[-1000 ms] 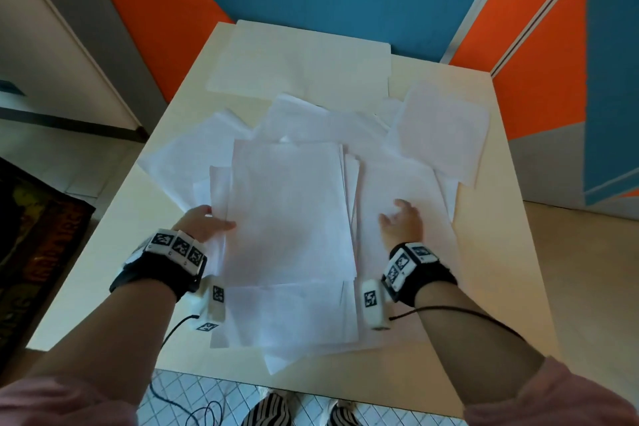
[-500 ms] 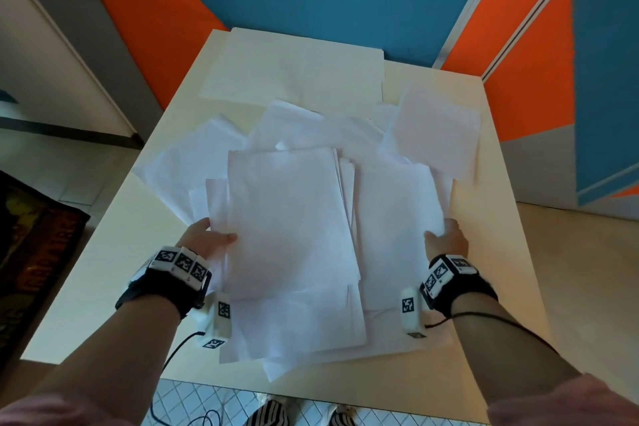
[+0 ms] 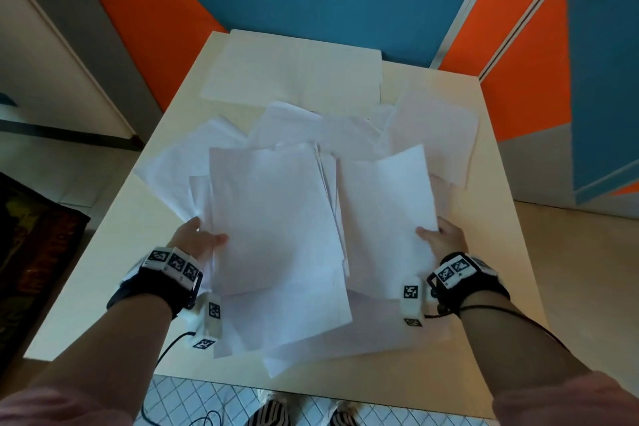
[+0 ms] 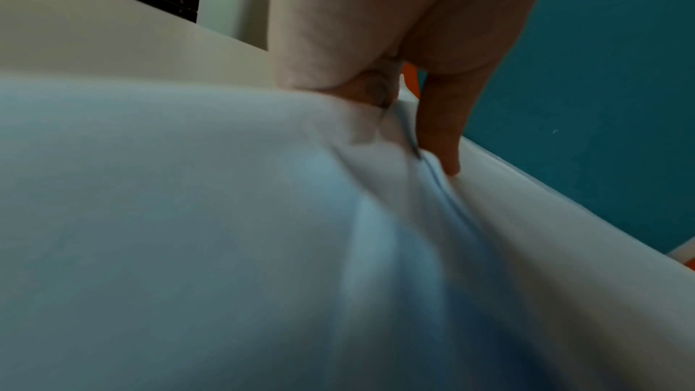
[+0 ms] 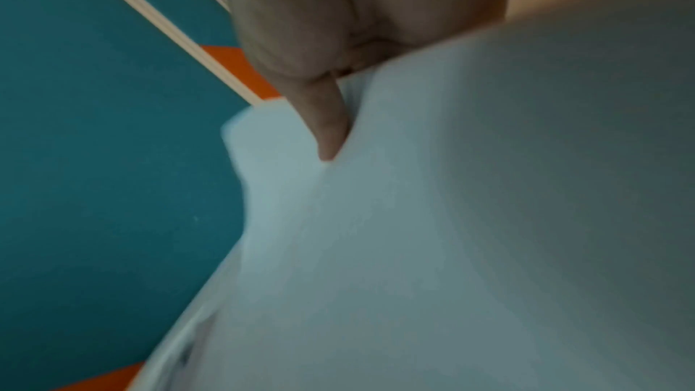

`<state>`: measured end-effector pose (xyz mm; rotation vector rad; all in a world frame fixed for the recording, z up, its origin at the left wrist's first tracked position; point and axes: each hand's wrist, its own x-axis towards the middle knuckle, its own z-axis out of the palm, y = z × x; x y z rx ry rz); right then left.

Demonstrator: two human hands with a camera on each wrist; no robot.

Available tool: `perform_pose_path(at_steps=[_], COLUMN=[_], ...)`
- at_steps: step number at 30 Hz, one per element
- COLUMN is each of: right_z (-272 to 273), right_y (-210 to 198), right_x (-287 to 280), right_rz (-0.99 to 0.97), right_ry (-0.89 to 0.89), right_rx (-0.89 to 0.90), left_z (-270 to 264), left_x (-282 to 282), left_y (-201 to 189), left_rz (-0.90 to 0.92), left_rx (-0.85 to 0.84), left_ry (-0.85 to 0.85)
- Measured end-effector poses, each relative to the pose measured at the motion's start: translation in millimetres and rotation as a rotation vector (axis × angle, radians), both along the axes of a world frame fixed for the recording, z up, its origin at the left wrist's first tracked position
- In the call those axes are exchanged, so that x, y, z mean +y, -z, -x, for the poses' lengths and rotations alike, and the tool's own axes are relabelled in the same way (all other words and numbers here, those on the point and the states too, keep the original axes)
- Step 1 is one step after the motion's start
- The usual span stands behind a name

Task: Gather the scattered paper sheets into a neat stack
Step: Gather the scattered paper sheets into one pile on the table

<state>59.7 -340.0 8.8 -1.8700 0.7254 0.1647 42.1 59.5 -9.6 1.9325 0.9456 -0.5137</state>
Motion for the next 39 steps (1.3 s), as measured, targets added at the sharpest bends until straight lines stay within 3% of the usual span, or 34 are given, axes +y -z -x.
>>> perform_pose_path(at_steps=[8, 12, 15, 19, 23, 26, 28, 31, 35, 39], right_z=[-5.8, -8.1, -12.4, -9.3, -0.4, 6.4, 4.4, -5.6, -17.7, -28.8], right_y=[-1.5, 7.1, 5.8, 0.2, 8.0, 11.5, 13.4, 11.1, 4.4, 2.0], right_x=[-26.8, -14.3, 12.5, 62.8, 106.9, 128.4, 125.1, 94.0, 72.8, 75.0], right_rz=[-0.342, -0.505, -0.491, -0.274, -0.092, -0.009, 0.121, 0.489, 0.769, 0.899], right_ry=[0.293, 0.348, 0.307, -0.002, -0.259, -0.444, -0.528, -0.583, -0.947, -1.047], right_rx=[-0.072, -0.081, -0.106, -0.040, -0.067, -0.050, -0.076, -0.104, 0.151, 0.210], left_z=[-0.6, 1.0, 0.4, 0.0, -1.3, 0.9, 2.6, 0.6, -3.8, -5.0], left_x=[0.2, 0.9, 1.5, -4.8, -4.1, -8.4, -9.2, -6.5, -3.2, -3.1], left_y=[-0.3, -2.8, -1.9, -8.5, -5.2, -0.3, 3.3, 6.1, 14.1, 18.9], left_rz=[-0.016, 0.006, 0.059, 0.081, 0.264, 0.195, 0.241, 0.230, 0.175, 0.155], left_rx=[-0.023, -0.014, -0.013, -0.022, -0.062, -0.061, -0.070, -0.049, -0.037, -0.054], left_ry=[0.002, 0.003, -0.012, -0.037, -0.082, -0.053, -0.103, -0.119, -0.101, -0.098])
